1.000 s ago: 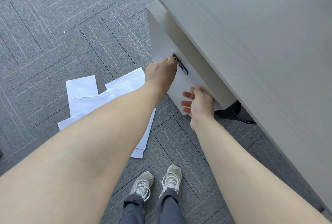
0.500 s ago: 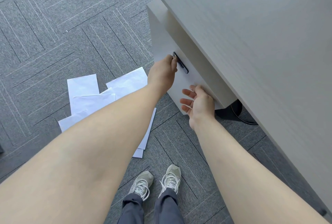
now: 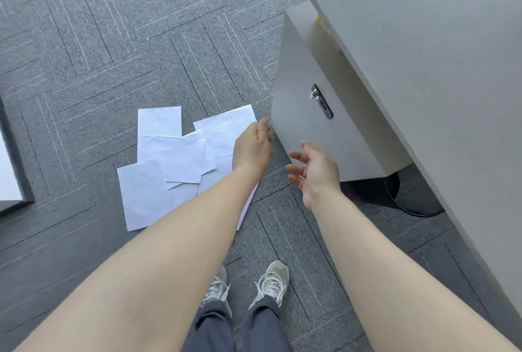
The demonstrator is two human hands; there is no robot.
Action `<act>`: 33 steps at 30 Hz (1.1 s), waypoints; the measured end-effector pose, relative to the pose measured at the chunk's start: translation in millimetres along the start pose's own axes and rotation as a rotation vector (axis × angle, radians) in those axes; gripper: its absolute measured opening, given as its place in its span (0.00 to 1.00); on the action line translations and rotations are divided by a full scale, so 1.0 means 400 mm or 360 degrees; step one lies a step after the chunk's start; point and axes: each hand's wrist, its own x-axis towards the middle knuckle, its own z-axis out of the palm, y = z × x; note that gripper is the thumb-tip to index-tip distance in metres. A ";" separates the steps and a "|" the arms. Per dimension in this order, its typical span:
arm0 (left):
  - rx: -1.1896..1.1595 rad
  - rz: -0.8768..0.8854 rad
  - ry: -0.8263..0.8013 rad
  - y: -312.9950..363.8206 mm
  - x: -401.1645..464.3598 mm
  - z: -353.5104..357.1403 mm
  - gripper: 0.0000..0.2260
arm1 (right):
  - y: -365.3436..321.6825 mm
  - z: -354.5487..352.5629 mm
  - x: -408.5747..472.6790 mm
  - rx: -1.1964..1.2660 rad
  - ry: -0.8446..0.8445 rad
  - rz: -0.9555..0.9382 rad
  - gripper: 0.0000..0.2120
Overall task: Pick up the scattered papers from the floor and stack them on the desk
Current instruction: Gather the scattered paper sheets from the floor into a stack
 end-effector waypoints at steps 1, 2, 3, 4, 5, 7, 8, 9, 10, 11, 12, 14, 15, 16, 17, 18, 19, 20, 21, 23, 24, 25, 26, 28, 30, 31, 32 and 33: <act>-0.0047 -0.0044 0.0021 -0.025 -0.009 -0.022 0.19 | 0.014 0.019 -0.005 -0.0032 -0.0031 0.0010 0.07; -0.0109 -0.0095 0.0049 -0.052 -0.020 -0.045 0.17 | 0.028 0.039 -0.011 -0.0066 -0.0062 0.0020 0.06; -0.0165 -0.0153 0.0082 -0.082 -0.028 -0.068 0.17 | 0.043 0.060 -0.017 -0.0100 -0.0089 0.0030 0.06; -0.0207 -0.0208 0.0117 -0.115 -0.036 -0.090 0.17 | 0.058 0.080 -0.024 -0.0133 -0.0111 0.0039 0.06; -0.0239 -0.0262 0.0152 -0.150 -0.041 -0.113 0.17 | 0.075 0.101 -0.030 -0.0166 -0.0132 0.0046 0.07; -0.0307 -0.0368 0.0209 -0.222 -0.044 -0.154 0.17 | 0.112 0.143 -0.037 -0.0242 -0.0164 0.0045 0.07; -0.0336 -0.0410 0.0232 -0.256 -0.045 -0.174 0.17 | 0.132 0.164 -0.038 -0.0291 -0.0178 0.0041 0.07; -0.0360 -0.0437 0.0257 -0.291 -0.045 -0.193 0.17 | 0.154 0.185 -0.039 -0.0343 -0.0195 0.0037 0.07; -0.0373 -0.0457 0.0276 -0.324 -0.045 -0.213 0.17 | 0.177 0.207 -0.039 -0.0394 -0.0212 0.0035 0.08; -0.0389 -0.0479 0.0289 -0.357 -0.044 -0.233 0.17 | 0.202 0.229 -0.038 -0.0444 -0.0229 0.0036 0.08; -0.0409 -0.0505 0.0303 -0.390 -0.042 -0.254 0.17 | 0.230 0.253 -0.037 -0.0492 -0.0245 0.0038 0.08; -0.0449 -0.0550 0.0326 -0.457 -0.037 -0.298 0.18 | 0.290 0.302 -0.036 -0.0584 -0.0278 0.0042 0.08; -0.0468 -0.0564 0.0336 -0.491 -0.033 -0.320 0.18 | 0.322 0.327 -0.033 -0.0633 -0.0300 0.0043 0.08; -0.0483 -0.0573 0.0349 -0.525 -0.030 -0.341 0.18 | 0.354 0.352 -0.030 -0.0689 -0.0322 0.0047 0.08; -0.0494 -0.0583 0.0364 -0.561 -0.027 -0.361 0.17 | 0.386 0.375 -0.025 -0.0746 -0.0340 0.0054 0.08; -0.0509 -0.0596 0.0378 -0.596 -0.024 -0.382 0.16 | 0.419 0.398 -0.017 -0.0804 -0.0354 0.0058 0.09; -0.0530 -0.0611 0.0386 -0.635 -0.018 -0.401 0.14 | 0.451 0.419 -0.007 -0.0864 -0.0370 0.0057 0.09; -0.0546 -0.0627 0.0392 -0.673 -0.011 -0.421 0.12 | 0.483 0.438 0.006 -0.0926 -0.0386 0.0055 0.10; -0.0556 -0.0641 0.0399 -0.712 -0.003 -0.440 0.11 | 0.517 0.456 0.022 -0.0983 -0.0398 0.0052 0.10; -0.0577 -0.0666 0.0415 -0.793 0.020 -0.474 0.09 | 0.585 0.487 0.062 -0.1077 -0.0416 0.0045 0.10; -0.0588 -0.0679 0.0427 -0.830 0.030 -0.487 0.09 | 0.618 0.498 0.086 -0.1124 -0.0429 0.0044 0.10; -0.0596 -0.0687 0.0439 -0.868 0.042 -0.498 0.08 | 0.652 0.509 0.112 -0.1170 -0.0443 0.0043 0.10; -0.0601 -0.0691 0.0452 -0.902 0.053 -0.505 0.08 | 0.684 0.518 0.139 -0.1217 -0.0456 0.0041 0.10; -0.0605 -0.0713 0.0496 -0.969 0.074 -0.507 0.08 | 0.745 0.530 0.191 -0.1322 -0.0485 0.0029 0.11; -0.0622 -0.0747 0.0538 -1.038 0.098 -0.498 0.08 | 0.803 0.540 0.246 -0.1405 -0.0512 -0.0001 0.11; -0.0638 -0.0765 0.0554 -1.072 0.113 -0.490 0.08 | 0.829 0.543 0.275 -0.1433 -0.0519 -0.0019 0.12; -0.0653 -0.0780 0.0573 -1.106 0.128 -0.479 0.08 | 0.853 0.546 0.306 -0.1455 -0.0527 -0.0038 0.12; -0.0656 -0.0790 0.0593 -1.141 0.143 -0.468 0.08 | 0.878 0.547 0.337 -0.1481 -0.0538 -0.0053 0.13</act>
